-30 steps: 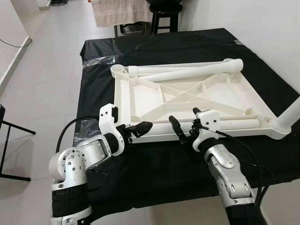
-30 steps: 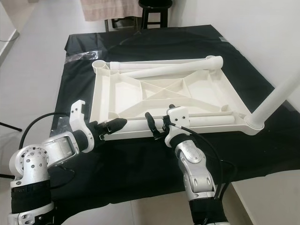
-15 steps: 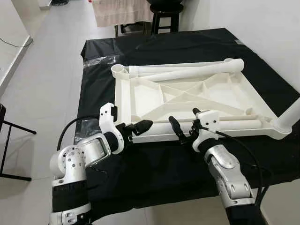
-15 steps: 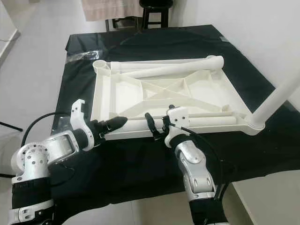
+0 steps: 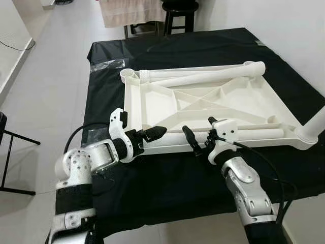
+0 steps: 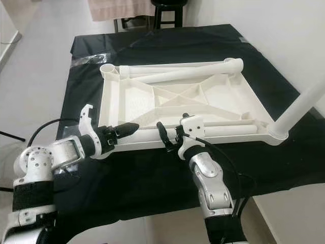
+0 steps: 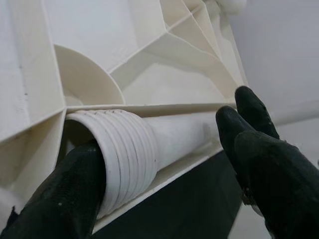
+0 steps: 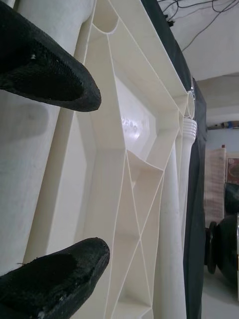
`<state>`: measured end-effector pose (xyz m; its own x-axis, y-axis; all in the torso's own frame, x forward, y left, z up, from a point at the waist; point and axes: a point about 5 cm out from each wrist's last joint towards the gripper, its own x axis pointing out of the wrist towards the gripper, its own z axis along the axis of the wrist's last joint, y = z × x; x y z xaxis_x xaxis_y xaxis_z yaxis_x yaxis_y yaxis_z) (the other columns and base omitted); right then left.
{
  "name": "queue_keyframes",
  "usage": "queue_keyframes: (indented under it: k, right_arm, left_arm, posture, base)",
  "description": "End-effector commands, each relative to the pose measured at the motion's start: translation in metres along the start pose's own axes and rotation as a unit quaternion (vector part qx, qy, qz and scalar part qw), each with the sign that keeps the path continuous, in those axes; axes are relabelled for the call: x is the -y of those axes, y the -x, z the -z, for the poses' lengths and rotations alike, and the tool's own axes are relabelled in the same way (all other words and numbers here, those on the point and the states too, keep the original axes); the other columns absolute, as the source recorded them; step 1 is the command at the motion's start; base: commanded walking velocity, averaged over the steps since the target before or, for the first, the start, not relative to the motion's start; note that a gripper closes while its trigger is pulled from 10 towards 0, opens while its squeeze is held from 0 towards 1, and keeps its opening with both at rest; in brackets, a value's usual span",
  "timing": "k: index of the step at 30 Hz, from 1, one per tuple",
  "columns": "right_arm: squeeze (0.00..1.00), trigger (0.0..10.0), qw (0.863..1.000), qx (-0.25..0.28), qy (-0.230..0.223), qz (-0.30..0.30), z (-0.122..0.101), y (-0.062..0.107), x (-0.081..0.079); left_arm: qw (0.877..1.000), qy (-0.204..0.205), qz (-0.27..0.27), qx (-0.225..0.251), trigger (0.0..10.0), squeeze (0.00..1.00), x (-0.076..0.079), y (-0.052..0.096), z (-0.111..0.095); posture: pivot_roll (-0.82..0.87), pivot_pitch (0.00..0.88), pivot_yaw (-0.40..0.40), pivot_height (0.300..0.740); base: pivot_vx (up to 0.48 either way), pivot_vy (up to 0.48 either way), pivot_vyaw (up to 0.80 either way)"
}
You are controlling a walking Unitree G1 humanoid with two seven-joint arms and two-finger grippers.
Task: Building children table
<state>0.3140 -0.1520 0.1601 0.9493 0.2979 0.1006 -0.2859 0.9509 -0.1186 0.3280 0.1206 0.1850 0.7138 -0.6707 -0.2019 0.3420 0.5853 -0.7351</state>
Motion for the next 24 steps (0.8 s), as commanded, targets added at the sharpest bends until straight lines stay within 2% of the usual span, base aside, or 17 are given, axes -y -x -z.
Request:
queue_keyframes:
  k: [1, 5, 6, 9, 10, 11, 17, 24]
  right_arm:
    - [0.00, 10.0, 1.000, -0.009, 0.002, 0.001, 0.003, 0.004, 0.000]
    - [0.00, 10.0, 1.000, -0.009, 0.003, 0.001, 0.002, 0.005, 0.000]
    - [0.00, 10.0, 1.000, -0.008, 0.003, 0.000, 0.002, 0.005, 0.000]
    - [0.00, 10.0, 1.000, -0.008, 0.003, 0.000, 0.001, 0.005, 0.000]
    - [0.00, 10.0, 1.000, -0.008, 0.003, 0.001, 0.001, 0.005, 0.000]
    - [0.00, 10.0, 1.000, -0.008, 0.003, 0.001, 0.001, 0.005, 0.000]
    - [0.00, 10.0, 1.000, -0.009, 0.006, 0.006, 0.000, 0.006, 0.003]
    - [0.00, 10.0, 1.000, -0.006, 0.008, 0.019, -0.002, 0.007, 0.009]
  left_arm:
    - [0.999, 0.023, -0.005, -0.034, 10.0, 0.00, -0.010, -0.001, 0.010]
    - [0.997, 0.032, 0.001, -0.064, 10.0, 0.00, -0.016, -0.003, 0.012]
    - [0.995, 0.021, 0.001, -0.094, 10.0, 0.00, -0.020, -0.004, 0.014]
    - [0.994, 0.021, 0.007, -0.106, 10.0, 0.00, -0.020, -0.004, 0.014]
    - [0.992, 0.016, 0.009, -0.121, 0.0, 0.00, -0.022, -0.004, 0.015]
    - [0.990, 0.009, 0.012, -0.138, 0.0, 0.00, -0.023, -0.003, 0.015]
    - [0.985, -0.009, 0.018, -0.171, 0.0, 0.00, -0.026, 0.001, 0.014]
    - [0.983, -0.017, 0.016, -0.184, 0.0, 0.00, -0.032, 0.004, 0.014]
  posture:
    - [-0.07, 0.194, -0.021, 0.740]
    - [-0.07, 0.197, -0.020, 0.740]
    - [-0.08, 0.199, -0.017, 0.740]
    - [-0.08, 0.199, -0.016, 0.740]
    - [-0.08, 0.200, -0.016, 0.740]
    - [-0.09, 0.202, -0.015, 0.740]
    - [-0.10, 0.207, -0.015, 0.740]
    - [-0.11, 0.208, -0.012, 0.740]
  base:
    - [0.000, 0.000, 0.00]
    - [0.000, 0.000, 0.00]
    - [0.000, 0.000, 0.00]
    - [0.000, 0.000, 0.00]
    - [0.000, 0.000, 0.00]
    - [0.000, 0.000, 0.00]
    - [0.000, 0.000, 0.00]
    - [0.000, 0.000, 0.00]
